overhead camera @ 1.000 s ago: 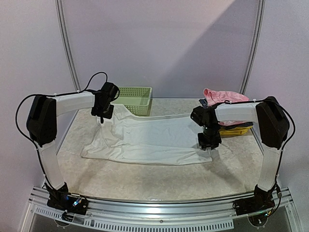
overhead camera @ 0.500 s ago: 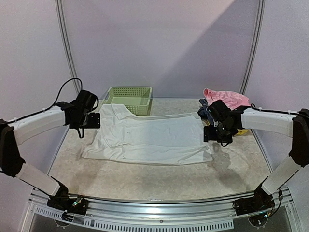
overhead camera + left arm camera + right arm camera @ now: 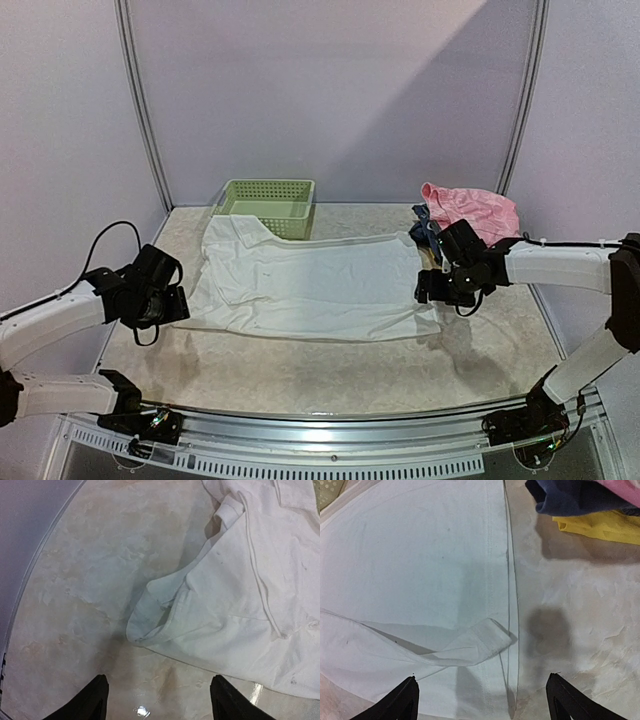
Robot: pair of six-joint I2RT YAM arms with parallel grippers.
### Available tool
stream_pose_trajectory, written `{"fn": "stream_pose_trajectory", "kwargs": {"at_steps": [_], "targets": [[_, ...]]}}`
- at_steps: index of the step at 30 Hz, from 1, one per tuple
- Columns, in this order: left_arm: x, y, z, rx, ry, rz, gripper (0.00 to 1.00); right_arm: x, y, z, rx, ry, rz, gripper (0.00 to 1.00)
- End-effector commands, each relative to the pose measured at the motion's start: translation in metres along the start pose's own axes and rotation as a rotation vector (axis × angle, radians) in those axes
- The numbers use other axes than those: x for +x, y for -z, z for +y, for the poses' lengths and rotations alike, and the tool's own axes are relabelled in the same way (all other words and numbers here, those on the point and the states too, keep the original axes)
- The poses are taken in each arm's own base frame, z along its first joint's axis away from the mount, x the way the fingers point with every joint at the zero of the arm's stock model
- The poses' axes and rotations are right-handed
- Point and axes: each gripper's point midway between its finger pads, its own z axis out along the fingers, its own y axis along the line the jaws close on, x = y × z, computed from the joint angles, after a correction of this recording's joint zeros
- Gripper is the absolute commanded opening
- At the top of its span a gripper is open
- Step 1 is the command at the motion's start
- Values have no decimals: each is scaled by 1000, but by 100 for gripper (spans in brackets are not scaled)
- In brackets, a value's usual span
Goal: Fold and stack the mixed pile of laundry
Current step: Adjust the 1/3-folded T-shirt at the center of the board.
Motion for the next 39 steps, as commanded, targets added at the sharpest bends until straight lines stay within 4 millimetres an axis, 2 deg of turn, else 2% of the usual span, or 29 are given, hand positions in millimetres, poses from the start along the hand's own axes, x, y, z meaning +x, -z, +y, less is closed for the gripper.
{"fn": "stream_pose_trajectory", "kwargs": {"at_steps": [1,6,10,13,19,24,27,35,39], "targets": [[16,-9,1,36,75,15,69,-3,7,4,-60,-13,-47,89],[12,-22,0,81,123,-19,61,3,8,4,-91,-35,-48,89],[15,-36,2,84,145,-1,60,13,4,10,-141,-50,-13,89],[18,-49,3,90,167,28,57,14,4,10,-134,-46,0,88],[15,-62,1,115,218,34,59,13,3,9,-118,-41,5,88],[13,-65,15,76,286,7,62,16,-1,8,-111,-46,22,88],[11,-68,15,97,323,-16,60,18,-2,7,-103,-50,32,87],[14,-80,16,124,342,-19,51,27,1,2,-93,-67,64,85],[11,-88,10,147,329,-19,34,37,5,-5,-79,-71,82,84]]}}
